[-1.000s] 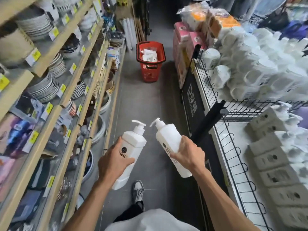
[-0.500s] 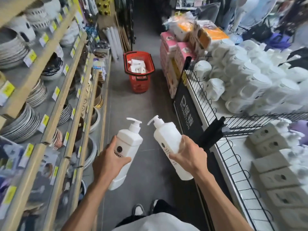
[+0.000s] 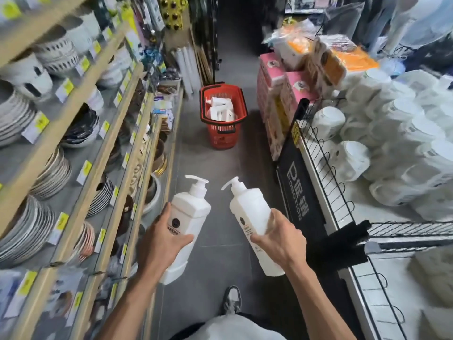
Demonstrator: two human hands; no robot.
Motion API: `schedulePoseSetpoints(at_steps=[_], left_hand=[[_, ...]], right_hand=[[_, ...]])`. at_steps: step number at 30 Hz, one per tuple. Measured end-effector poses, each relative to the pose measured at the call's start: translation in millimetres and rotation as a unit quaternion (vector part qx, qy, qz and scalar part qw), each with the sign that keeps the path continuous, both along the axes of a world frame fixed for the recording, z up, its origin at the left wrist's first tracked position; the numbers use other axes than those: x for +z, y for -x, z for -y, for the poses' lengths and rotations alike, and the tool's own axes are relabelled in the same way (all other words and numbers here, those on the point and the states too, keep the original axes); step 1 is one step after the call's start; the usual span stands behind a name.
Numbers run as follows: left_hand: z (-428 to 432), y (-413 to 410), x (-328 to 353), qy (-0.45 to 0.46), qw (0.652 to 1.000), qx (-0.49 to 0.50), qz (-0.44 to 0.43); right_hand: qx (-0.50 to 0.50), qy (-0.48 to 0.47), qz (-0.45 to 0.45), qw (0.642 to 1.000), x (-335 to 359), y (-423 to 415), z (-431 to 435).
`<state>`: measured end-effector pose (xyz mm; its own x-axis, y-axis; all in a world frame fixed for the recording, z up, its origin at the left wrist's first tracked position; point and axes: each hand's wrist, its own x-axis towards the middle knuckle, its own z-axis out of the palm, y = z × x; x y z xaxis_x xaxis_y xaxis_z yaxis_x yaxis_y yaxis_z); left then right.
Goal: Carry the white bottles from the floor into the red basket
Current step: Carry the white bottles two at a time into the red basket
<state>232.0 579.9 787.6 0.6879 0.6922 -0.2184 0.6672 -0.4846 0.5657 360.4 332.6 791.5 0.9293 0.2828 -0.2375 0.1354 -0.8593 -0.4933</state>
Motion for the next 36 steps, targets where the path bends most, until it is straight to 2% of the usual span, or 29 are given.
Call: schedulePoseSetpoints(at_steps=[5, 12, 18, 30, 36], left_hand=[[-21, -41, 2, -0.017, 1.000, 0.013, -0.013], [-48, -96, -5, 0.027, 0.999, 0.023, -0.019], [-94, -160, -16, 0.077, 0.997, 0.016, 0.008], [-180, -274, -24, 0.093, 0.995, 0.005, 0.017], [-207, -339, -20, 0.050, 0.999, -0.013, 0.010]], right_hand=[[0.021, 0.008, -0.001, 1.000, -1, -57, -25], [0.015, 0.007, -0.015, 1.000, -4, -119, -62], [-0.003, 0.022, -0.006, 1.000, -2, -169, -103], [-0.004, 0.034, 0.002, 0.999, 2, -265, -183], [0.008, 0.027, -0.006, 1.000, 2, -331, -215]])
